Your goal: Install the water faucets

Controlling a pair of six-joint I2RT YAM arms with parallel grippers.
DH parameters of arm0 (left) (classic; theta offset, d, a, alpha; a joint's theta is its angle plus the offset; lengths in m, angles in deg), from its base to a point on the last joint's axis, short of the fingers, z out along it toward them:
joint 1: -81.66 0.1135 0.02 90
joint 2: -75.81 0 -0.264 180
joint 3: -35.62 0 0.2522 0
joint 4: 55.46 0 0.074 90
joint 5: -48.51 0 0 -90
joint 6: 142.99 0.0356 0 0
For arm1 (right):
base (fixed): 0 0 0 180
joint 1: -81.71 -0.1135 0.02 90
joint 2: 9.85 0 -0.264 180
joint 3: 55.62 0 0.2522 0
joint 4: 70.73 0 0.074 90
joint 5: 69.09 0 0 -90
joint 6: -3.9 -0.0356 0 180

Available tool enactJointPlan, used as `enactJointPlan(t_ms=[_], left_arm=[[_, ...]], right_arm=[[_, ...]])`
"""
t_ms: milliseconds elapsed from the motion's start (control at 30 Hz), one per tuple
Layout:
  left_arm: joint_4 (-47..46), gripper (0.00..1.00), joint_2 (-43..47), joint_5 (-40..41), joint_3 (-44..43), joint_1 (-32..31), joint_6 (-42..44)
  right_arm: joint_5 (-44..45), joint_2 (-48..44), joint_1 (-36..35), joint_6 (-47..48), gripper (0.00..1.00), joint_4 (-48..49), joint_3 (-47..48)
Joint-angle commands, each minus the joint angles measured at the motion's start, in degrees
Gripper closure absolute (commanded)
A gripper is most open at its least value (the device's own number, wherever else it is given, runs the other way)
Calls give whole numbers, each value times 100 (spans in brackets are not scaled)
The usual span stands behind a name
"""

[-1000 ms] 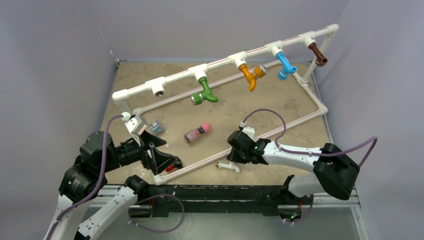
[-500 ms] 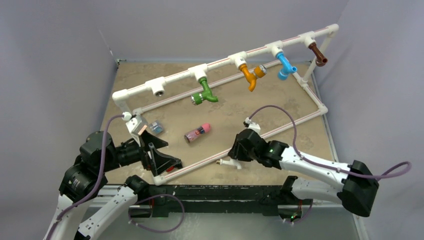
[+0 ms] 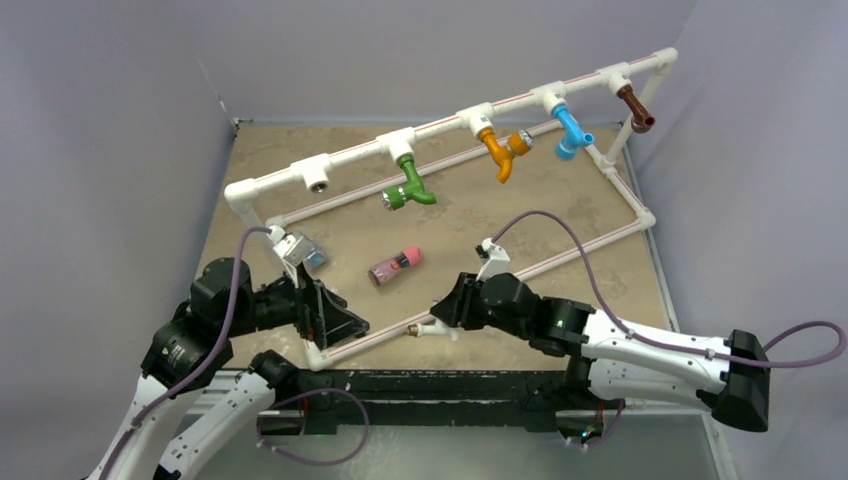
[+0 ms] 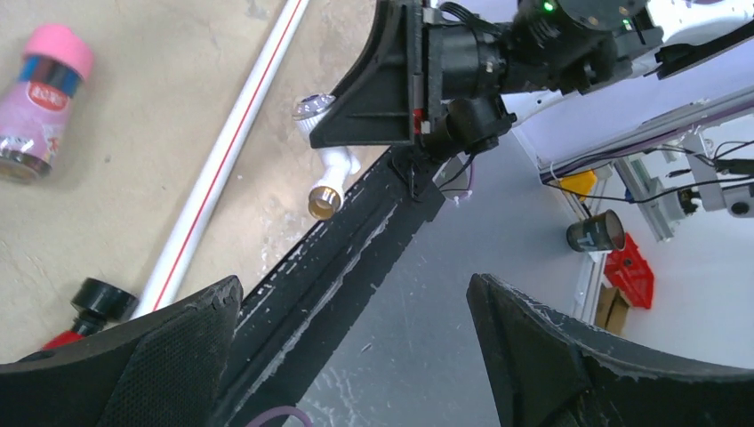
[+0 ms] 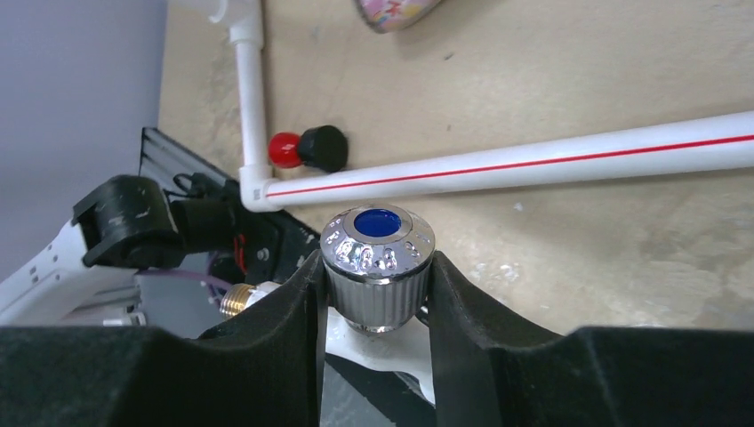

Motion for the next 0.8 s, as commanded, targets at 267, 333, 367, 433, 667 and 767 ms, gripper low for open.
enactJointPlan(t_ms=[267,333,367,433,667,767], left_arm=[[-176,8,402,-309,1025,31,-1647],[-193,9,543,-279,1209,31,-1847],[-236,10,618,-258,1278,31,-1939],[-333,13,760,-134,1399,31,-2162],[-664,19,817,-61,1624,31,-2578],[-664,22,792,-50,1607,38,-2582]], right_arm=[[1667,573,-1395,-303,100,800,1081],[1790,686,-1538,-346,100,785,1229],[1870,742,-1610,-394,100,783,1285],[1985,918,-1748,-481,100,817,1383],[2348,1681,-1978,-915,100,354,1977],[2359,1792,-1987,-982,100,386,2065]])
